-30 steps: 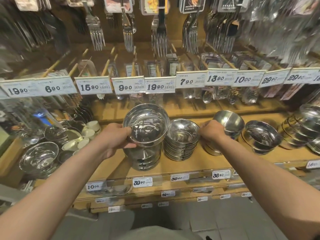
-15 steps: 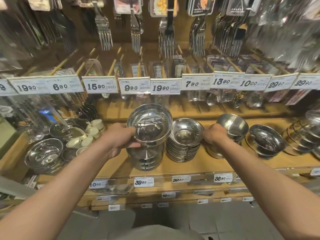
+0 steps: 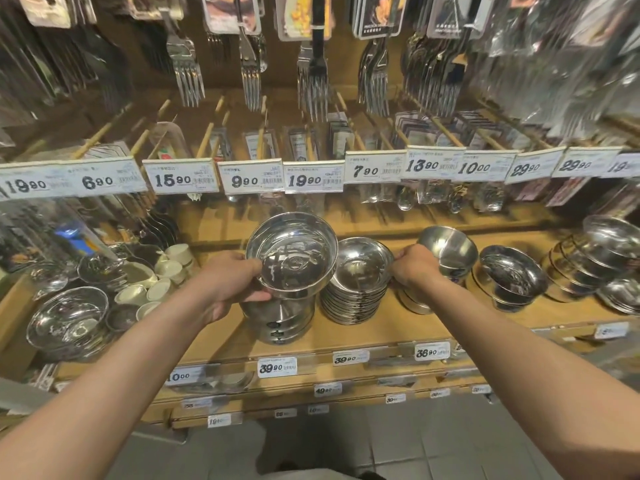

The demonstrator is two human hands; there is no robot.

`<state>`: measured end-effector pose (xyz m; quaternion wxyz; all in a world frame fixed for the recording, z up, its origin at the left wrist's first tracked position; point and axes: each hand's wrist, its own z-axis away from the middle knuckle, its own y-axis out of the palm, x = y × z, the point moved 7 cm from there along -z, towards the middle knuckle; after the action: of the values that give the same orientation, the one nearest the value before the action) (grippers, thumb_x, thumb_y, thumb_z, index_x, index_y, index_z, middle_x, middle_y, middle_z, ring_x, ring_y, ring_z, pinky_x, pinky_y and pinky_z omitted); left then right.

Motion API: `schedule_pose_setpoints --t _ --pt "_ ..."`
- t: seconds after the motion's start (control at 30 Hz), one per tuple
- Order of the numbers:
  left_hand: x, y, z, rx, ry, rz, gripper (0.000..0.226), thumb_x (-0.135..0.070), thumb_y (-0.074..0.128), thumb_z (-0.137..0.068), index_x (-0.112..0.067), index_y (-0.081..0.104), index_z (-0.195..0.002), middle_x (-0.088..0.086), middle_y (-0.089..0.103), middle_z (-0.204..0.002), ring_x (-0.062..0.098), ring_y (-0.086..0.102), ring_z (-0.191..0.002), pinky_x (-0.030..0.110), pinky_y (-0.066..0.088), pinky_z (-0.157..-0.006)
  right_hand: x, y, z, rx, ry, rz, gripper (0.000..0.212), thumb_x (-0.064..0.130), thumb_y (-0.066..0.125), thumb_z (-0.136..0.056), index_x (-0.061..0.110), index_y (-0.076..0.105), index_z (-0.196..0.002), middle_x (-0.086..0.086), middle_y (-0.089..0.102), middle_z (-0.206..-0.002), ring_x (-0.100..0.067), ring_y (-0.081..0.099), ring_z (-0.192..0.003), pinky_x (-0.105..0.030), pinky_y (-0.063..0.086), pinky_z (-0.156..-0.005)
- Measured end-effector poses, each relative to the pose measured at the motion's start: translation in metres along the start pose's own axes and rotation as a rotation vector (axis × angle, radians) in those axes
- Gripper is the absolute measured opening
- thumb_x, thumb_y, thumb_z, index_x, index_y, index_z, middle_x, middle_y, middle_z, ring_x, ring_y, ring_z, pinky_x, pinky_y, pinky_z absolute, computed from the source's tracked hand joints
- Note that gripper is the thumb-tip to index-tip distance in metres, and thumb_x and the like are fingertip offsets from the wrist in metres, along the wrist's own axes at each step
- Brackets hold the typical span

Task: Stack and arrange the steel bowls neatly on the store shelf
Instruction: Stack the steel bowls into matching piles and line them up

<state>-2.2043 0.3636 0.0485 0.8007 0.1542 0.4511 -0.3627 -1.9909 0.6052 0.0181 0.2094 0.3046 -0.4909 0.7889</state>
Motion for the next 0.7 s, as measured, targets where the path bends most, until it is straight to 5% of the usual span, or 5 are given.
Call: schedule_pose_setpoints --t 0.2,0.3,0.37,0.5,0.7 --pt "-0.001 0.01 0.02 -0.042 0.009 -0.01 0.023 0.001 0.062 -0.094 0.008 0.064 -0.115 0.022 0.075 -0.098 0.025 0.075 -0.073 0.021 0.058 -0.047 -0.002 -0.002 -0.003 0.074 -0.049 0.021 0.003 0.002 0.069 -0.08 0.0 0.07 -0.078 -0.018 0.074 -0.082 -0.031 0.074 -0.075 -0.044 0.063 -0.073" --pt "-0.003 0.023 0.03 -0.067 0.019 -0.018 0.026 -0.002 0.064 -0.094 0.008 0.064 -0.118 0.024 0.076 -0.1 0.03 0.075 -0.082 0.025 0.062 -0.052 0.001 -0.017 -0.001 0.108 -0.126 0.114 0.026 0.021 0.069 -0.088 0.005 0.064 -0.068 -0.01 0.067 -0.066 -0.021 0.063 -0.055 -0.03 0.055 -0.058" --pt "-0.005 0.04 0.037 -0.089 0.025 -0.019 0.026 -0.002 0.067 -0.092 0.009 0.064 -0.115 0.024 0.077 -0.093 0.03 0.074 -0.078 0.029 0.063 -0.058 0.002 -0.037 0.003 0.117 -0.206 0.124 0.029 0.024 0.063 -0.091 0.0 0.066 -0.076 -0.014 0.069 -0.073 -0.028 0.066 -0.068 -0.037 0.057 -0.07" --pt "-0.01 0.097 0.055 -0.102 0.034 -0.011 0.026 -0.001 0.071 -0.087 0.01 0.066 -0.109 0.026 0.076 -0.086 0.026 0.073 -0.065 0.028 0.063 -0.057 -0.017 -0.084 0.015 0.248 -0.212 -0.208 0.012 0.016 0.06 -0.093 0.009 0.062 -0.083 -0.009 0.064 -0.074 -0.018 0.064 -0.066 -0.03 0.06 -0.055" --pt "-0.016 0.226 0.068 -0.031 0.052 -0.025 0.018 0.001 0.061 -0.094 0.011 0.065 -0.109 0.028 0.075 -0.092 0.023 0.074 -0.062 0.023 0.058 -0.044 -0.081 -0.172 0.005 0.398 -0.159 -0.399 0.021 0.03 0.058 -0.1 0.012 0.065 -0.11 -0.006 0.063 -0.106 -0.017 0.066 -0.088 -0.031 0.061 -0.063"
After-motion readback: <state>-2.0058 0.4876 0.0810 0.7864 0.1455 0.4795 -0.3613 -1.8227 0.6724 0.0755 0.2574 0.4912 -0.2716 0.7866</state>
